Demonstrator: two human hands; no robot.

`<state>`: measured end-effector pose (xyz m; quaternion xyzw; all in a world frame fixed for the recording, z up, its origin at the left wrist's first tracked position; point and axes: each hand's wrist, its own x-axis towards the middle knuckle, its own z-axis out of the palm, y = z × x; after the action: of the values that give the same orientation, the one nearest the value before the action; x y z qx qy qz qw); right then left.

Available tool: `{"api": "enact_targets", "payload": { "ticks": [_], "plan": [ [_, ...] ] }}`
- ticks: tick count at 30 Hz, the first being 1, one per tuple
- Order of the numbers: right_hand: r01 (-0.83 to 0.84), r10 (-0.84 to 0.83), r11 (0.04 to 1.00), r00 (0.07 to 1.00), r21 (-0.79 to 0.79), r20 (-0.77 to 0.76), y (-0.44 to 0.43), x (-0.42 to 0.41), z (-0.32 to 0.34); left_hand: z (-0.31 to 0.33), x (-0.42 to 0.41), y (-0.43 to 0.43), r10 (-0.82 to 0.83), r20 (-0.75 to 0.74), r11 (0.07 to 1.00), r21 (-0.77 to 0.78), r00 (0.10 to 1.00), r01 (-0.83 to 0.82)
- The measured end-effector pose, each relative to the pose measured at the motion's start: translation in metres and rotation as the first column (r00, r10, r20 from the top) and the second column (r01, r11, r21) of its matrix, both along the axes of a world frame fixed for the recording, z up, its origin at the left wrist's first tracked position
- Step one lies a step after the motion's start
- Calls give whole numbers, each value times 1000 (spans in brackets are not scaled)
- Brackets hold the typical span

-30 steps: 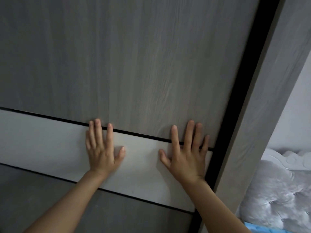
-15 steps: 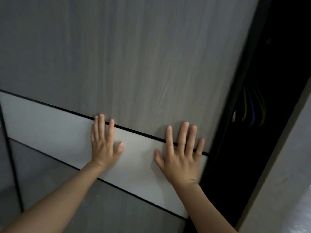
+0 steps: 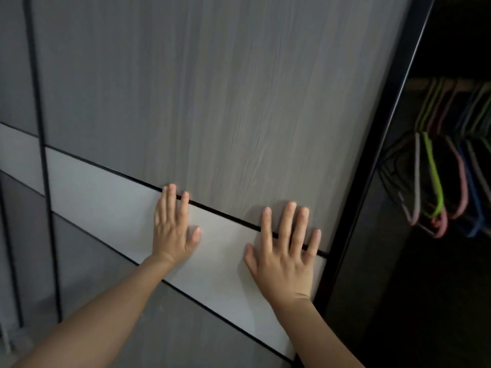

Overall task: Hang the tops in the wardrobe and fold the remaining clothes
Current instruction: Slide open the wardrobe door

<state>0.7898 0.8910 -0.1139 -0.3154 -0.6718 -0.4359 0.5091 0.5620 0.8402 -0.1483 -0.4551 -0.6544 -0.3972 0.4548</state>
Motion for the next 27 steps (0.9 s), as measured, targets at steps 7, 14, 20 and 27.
{"api": "enact_targets", "payload": {
  "ticks": [7,14,20,27],
  "plan": [
    [-10,10,1000,1000,-23,-3,-14,-66,2,0,-66,-17,5,31,999,-39,1000,-4],
    [6,-3,1000,986,-21,164,-46,-128,11,0,-146,-39,-26,87,989,-144,996,38],
    [7,-29,998,928,61,372,-47,-137,26,6,-215,-60,-33,188,968,-237,982,78],
    [-124,128,992,886,-39,445,-46,-207,33,20,-270,-89,44,277,935,-349,960,58]
  ]
}}
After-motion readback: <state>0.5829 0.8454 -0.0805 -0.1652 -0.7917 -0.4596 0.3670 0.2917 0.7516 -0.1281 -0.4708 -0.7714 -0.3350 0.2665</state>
